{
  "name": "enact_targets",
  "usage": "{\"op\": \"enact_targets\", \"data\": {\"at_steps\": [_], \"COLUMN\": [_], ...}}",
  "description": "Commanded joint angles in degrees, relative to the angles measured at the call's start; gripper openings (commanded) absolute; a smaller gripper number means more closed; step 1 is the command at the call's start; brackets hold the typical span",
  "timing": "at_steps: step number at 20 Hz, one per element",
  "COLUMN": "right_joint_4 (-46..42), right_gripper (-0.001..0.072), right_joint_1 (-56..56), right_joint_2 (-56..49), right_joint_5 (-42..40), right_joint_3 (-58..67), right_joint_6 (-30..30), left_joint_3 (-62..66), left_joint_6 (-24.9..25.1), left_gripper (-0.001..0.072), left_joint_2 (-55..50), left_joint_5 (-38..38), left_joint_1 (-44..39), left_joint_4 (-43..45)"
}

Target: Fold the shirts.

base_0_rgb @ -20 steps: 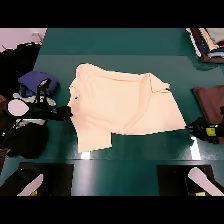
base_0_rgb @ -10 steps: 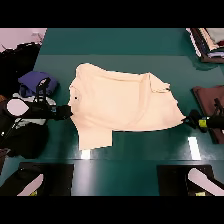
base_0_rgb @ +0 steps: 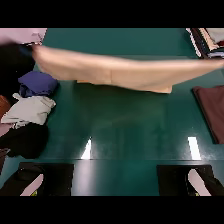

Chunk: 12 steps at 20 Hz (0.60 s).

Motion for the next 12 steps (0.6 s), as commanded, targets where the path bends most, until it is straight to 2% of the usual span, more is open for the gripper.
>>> {"op": "enact_targets", "data": {"at_steps": [1,3,6,9,12], "right_joint_4": [-2.1,-4.3,-4.8,-4.6,-4.2], "right_gripper": [0.0014,0.0014,0.0013,0.0013,0.0012], "right_joint_1": [-1.0,-3.1,-7.1,-10.1,-10.6], "right_joint_2": [5.1,6.4,7.0,4.9,-1.1], "right_joint_5": [-0.1,1.4,5.0,10.5,17.4], "right_joint_3": [18.5,26.6,35.1,42.0,47.3], "right_joint_6": [0.0,0.1,0.1,1.9,5.4], "left_joint_3": [25.1,35.1,41.5,40.0,31.6], "left_joint_6": [1.6,1.6,2.7,2.6,2.6], "left_gripper": [0.0026,0.0025,0.0025,0.0025,0.0025], "left_joint_2": [0.6,0.5,0.6,0.5,0.3], "left_joint_5": [-1.0,-0.5,0.4,0.5,1.6], "left_joint_1": [0.0,0.0,0.0,0.0,0.0], "left_joint_4": [1.8,1.9,1.9,1.9,2.9]}}
